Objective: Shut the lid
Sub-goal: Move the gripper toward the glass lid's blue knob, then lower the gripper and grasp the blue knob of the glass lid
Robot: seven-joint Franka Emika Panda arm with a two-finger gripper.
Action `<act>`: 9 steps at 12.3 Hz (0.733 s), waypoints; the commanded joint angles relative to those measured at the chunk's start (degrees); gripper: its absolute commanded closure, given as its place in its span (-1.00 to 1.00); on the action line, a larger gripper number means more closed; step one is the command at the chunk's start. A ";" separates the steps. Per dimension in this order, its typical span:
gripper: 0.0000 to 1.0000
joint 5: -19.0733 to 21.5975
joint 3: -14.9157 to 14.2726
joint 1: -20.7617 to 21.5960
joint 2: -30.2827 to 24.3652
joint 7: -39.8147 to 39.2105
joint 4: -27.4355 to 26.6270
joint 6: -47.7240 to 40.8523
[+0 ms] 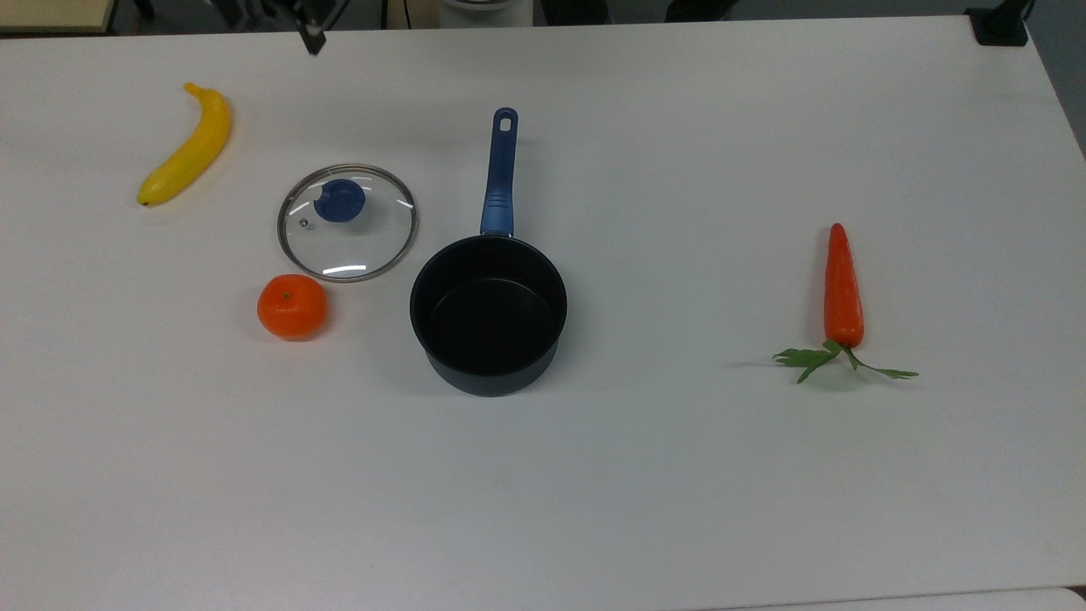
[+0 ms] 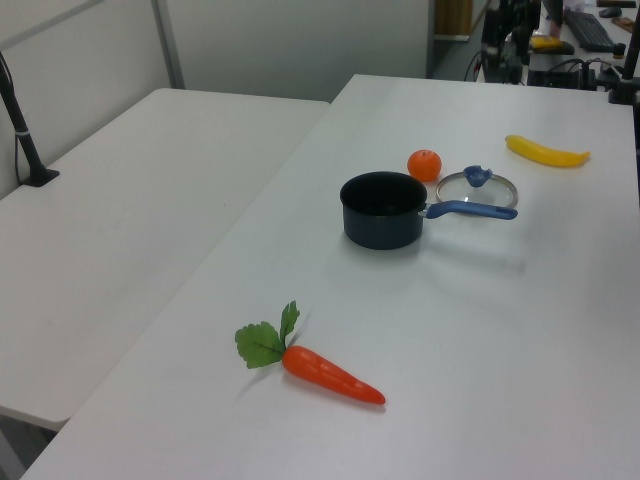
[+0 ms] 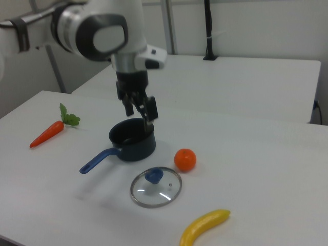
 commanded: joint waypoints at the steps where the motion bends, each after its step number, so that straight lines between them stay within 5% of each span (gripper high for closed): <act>1: -1.00 0.50 -1.24 1.14 1.25 -7.30 -6.35 8.71; 9: -1.00 -0.28 -1.24 4.21 9.34 -9.53 -14.78 22.60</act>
